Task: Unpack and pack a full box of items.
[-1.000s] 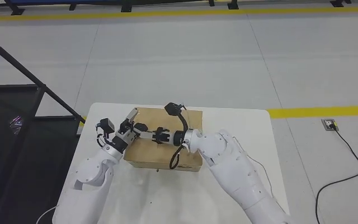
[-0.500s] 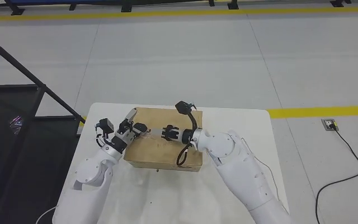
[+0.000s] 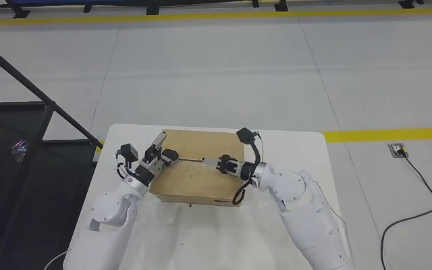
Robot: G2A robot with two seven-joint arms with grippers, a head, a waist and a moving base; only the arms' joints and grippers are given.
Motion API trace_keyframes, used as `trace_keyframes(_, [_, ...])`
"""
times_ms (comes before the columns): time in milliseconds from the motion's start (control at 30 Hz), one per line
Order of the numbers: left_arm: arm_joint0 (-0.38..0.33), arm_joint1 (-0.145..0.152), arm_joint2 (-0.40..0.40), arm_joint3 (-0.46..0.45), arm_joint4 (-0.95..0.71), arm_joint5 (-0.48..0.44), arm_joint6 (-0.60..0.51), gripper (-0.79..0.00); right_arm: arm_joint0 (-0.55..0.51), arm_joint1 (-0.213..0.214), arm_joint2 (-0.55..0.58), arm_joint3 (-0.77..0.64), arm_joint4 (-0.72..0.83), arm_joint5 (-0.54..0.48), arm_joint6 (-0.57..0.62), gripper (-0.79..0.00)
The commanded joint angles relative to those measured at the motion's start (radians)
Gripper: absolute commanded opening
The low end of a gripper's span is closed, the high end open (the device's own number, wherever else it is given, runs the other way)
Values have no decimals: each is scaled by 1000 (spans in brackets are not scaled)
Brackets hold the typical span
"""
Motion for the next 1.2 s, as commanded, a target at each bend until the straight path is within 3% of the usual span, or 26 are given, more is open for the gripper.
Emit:
trace_keyframes(0, [3,0,-1,-3,3,-1,0,0,-22,7,20,-21,4,1,2,0])
trace_keyframes(267, [36,6,-39,-26,-10,-21,1,0,-107,30,88,-106,51,-11,4,0])
trace_keyframes(567, [169,27,-210,-91,-29,-92,36,0,-119,30,79,-126,34,-4,-28,0])
trace_keyframes(733, [215,33,-265,-58,-49,-102,44,0,-100,23,50,-107,125,9,-67,0])
trace_keyframes(967, [207,30,-231,-12,-49,-106,18,0,14,11,4,50,278,30,11,0])
trace_keyframes(1167, [199,26,-189,-5,-29,-107,10,0,82,-5,-69,145,264,-2,-49,0])
